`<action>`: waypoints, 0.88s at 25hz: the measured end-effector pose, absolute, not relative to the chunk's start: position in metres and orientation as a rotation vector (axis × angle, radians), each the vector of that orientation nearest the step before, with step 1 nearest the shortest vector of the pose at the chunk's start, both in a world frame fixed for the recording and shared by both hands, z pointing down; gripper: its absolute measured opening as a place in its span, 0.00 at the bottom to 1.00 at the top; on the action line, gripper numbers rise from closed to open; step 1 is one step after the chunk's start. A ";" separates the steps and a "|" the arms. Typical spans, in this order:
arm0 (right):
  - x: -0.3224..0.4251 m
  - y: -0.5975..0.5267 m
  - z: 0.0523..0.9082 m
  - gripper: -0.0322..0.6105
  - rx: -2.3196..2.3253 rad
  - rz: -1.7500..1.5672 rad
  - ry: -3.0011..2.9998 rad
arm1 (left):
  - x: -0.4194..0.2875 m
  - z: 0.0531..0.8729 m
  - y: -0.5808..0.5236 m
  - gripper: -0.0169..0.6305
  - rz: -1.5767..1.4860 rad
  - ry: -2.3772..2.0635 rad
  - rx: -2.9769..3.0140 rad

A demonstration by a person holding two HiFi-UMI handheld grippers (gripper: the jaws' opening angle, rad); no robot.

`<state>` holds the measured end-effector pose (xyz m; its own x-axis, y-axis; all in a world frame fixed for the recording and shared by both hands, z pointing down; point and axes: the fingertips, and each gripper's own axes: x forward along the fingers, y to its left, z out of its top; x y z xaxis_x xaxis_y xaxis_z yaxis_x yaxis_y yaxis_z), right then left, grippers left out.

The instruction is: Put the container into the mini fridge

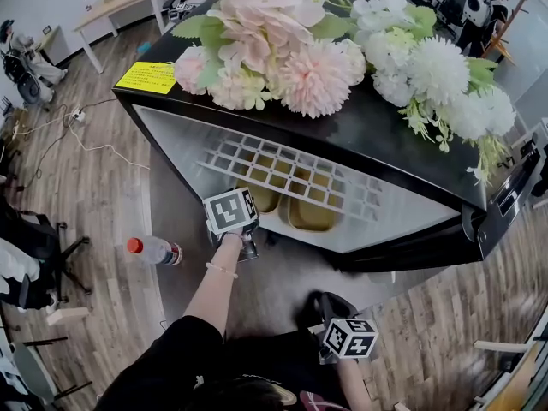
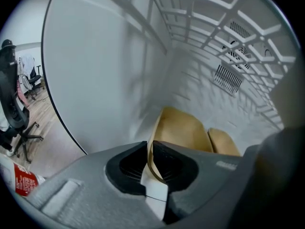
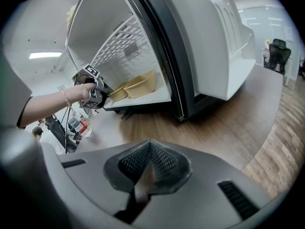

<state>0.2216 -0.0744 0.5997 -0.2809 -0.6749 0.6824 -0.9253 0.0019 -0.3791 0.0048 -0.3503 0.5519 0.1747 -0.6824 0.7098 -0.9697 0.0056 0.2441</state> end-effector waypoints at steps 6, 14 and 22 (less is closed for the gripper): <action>0.222 -0.071 0.601 0.07 1.671 1.164 -1.961 | 0.004 0.539 -0.354 0.14 0.459 -1.589 1.800; 0.222 -0.072 0.595 0.07 1.709 1.146 -1.968 | 0.007 0.524 -0.342 0.25 0.446 -1.549 1.901; 0.225 -0.077 0.578 0.07 1.812 1.029 -1.966 | -0.008 0.498 -0.317 0.26 0.350 -1.520 2.046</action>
